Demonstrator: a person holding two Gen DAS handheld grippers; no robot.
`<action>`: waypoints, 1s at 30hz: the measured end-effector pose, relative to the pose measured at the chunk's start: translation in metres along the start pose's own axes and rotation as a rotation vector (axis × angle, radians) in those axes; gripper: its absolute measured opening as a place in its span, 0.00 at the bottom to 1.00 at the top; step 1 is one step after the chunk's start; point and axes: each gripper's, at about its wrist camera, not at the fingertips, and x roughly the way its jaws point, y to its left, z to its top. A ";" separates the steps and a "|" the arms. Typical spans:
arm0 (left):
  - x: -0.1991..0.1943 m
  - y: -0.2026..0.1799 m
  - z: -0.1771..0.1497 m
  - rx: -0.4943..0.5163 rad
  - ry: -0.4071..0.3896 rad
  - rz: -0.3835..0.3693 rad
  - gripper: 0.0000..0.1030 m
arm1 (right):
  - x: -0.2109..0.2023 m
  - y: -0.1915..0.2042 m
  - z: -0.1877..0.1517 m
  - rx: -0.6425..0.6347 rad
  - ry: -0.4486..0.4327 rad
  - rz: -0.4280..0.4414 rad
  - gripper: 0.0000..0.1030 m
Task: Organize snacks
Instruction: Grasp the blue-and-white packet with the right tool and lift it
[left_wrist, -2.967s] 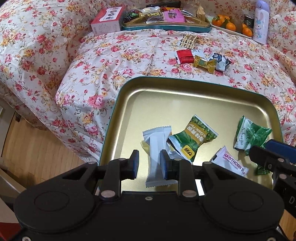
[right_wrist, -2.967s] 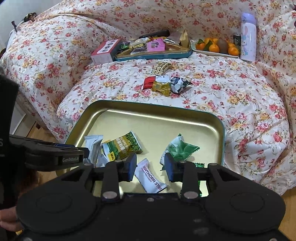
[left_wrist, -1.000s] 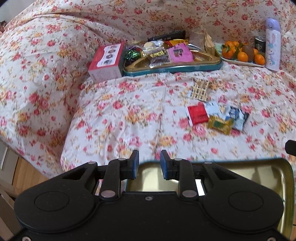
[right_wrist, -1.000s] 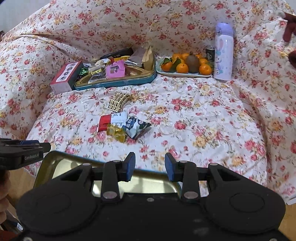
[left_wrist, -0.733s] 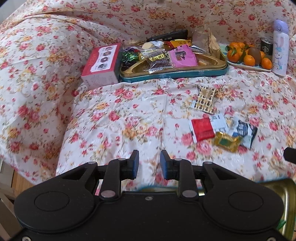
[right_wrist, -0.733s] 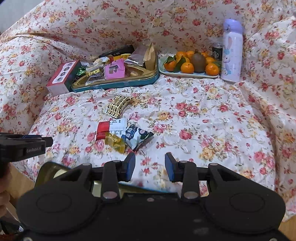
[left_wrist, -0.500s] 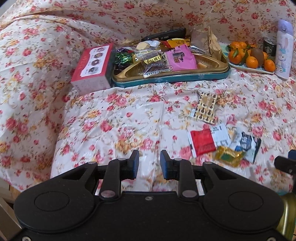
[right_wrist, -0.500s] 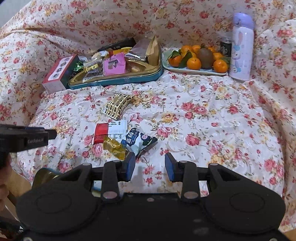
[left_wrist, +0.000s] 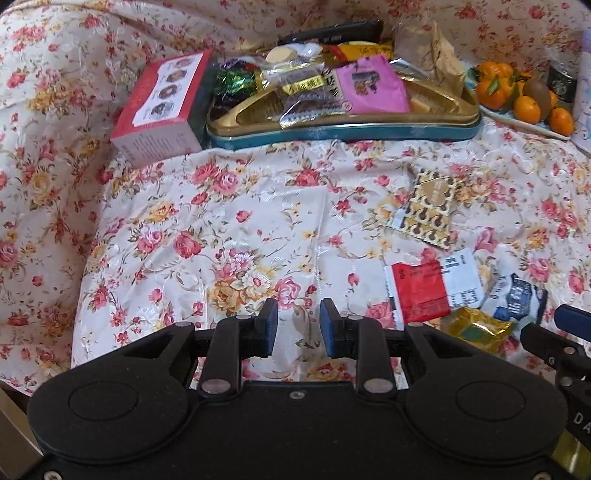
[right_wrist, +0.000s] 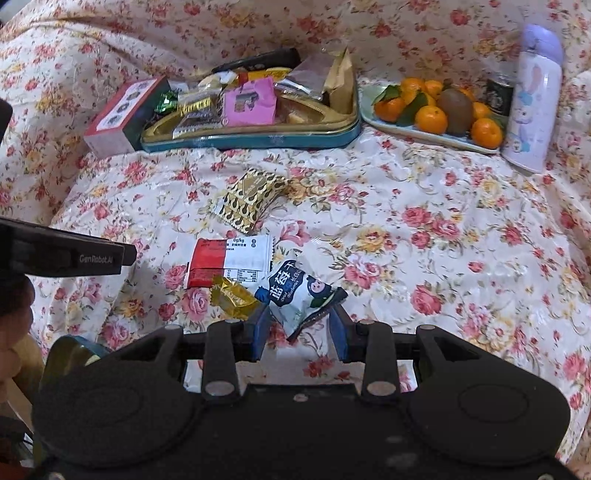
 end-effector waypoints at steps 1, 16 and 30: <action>0.002 0.001 0.000 -0.003 0.006 -0.001 0.35 | 0.003 0.001 0.001 -0.007 0.006 -0.001 0.36; 0.014 0.005 -0.002 -0.010 0.040 0.002 0.35 | 0.035 -0.011 0.015 -0.018 -0.003 -0.057 0.38; 0.003 0.009 -0.006 -0.014 0.013 -0.009 0.35 | 0.018 -0.016 0.017 0.131 0.055 0.128 0.38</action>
